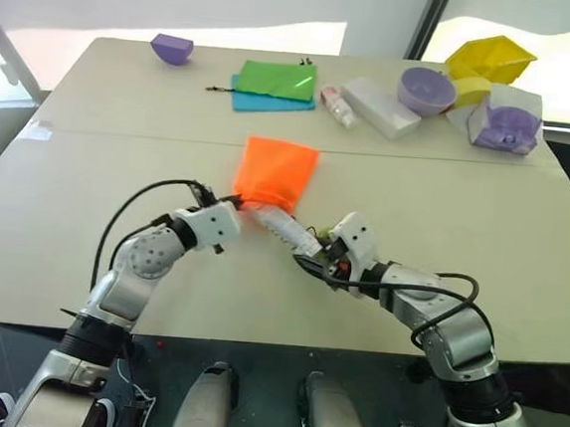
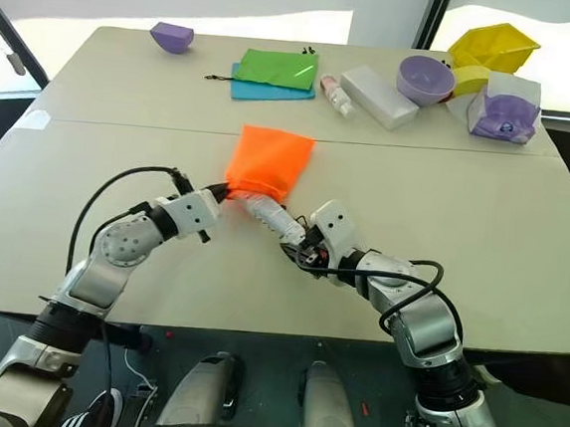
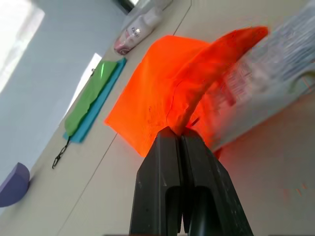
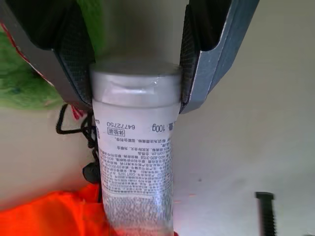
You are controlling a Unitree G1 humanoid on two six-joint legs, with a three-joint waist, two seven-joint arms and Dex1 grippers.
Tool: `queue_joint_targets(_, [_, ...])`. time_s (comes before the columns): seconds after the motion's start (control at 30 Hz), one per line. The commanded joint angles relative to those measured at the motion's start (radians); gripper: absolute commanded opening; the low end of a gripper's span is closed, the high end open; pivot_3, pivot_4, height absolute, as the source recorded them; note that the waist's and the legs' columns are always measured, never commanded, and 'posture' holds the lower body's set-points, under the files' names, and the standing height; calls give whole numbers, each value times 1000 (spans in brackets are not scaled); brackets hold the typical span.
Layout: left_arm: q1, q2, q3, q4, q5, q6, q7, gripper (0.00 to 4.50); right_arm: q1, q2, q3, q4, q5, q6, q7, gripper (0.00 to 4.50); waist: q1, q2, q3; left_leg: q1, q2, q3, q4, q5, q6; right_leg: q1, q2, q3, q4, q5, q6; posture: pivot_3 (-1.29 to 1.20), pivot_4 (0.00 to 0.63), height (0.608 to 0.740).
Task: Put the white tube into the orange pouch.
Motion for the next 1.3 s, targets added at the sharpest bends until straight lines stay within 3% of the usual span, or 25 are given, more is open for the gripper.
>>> queue_joint_targets(0.03, [-4,2,-1,-43,-17,-14,-8,0,-21,19,34,-12,-43,4,-46,1813,-3,0,0,0,0,0,0,0,0,0,0,0,0,0,0,0,150,740])
queue_joint_targets(0.4, [-2,7,-3,-46,-9,-17,-16,0,-65,181,16,28,-44,-7,-131,1813,-4,0,0,1,0,0,0,0,0,0,1,0,1,0,0,0,150,740])
queue_joint_targets(0.67, [0,9,5,-48,-7,-7,-8,0,-51,84,3,-7,-43,2,-72,1813,-3,0,0,0,0,0,0,0,0,0,1,0,1,0,0,0,150,740])
queue_joint_targets(0.93, [-1,9,7,-54,-10,-1,-8,0,-43,92,-27,-17,-17,31,-83,1813,-4,0,0,0,0,0,0,0,0,0,1,0,1,0,0,0,150,740])
queue_joint_targets(1.1, [9,5,15,-51,-25,3,-7,0,-47,130,-24,-3,-15,34,-111,1813,-3,0,0,0,0,0,0,0,0,0,1,0,1,0,0,0,150,740])
queue_joint_targets(1.2, [9,1,14,-50,-27,7,-7,0,-83,222,-15,63,-22,26,-165,1813,-8,0,0,1,0,0,0,0,0,0,1,0,1,0,0,0,150,740])
queue_joint_targets(1.3, [15,0,12,-41,-30,0,-5,0,-99,237,50,147,-102,-53,-187,1813,-7,0,0,1,1,0,0,0,0,-1,2,0,2,0,-1,0,150,740])
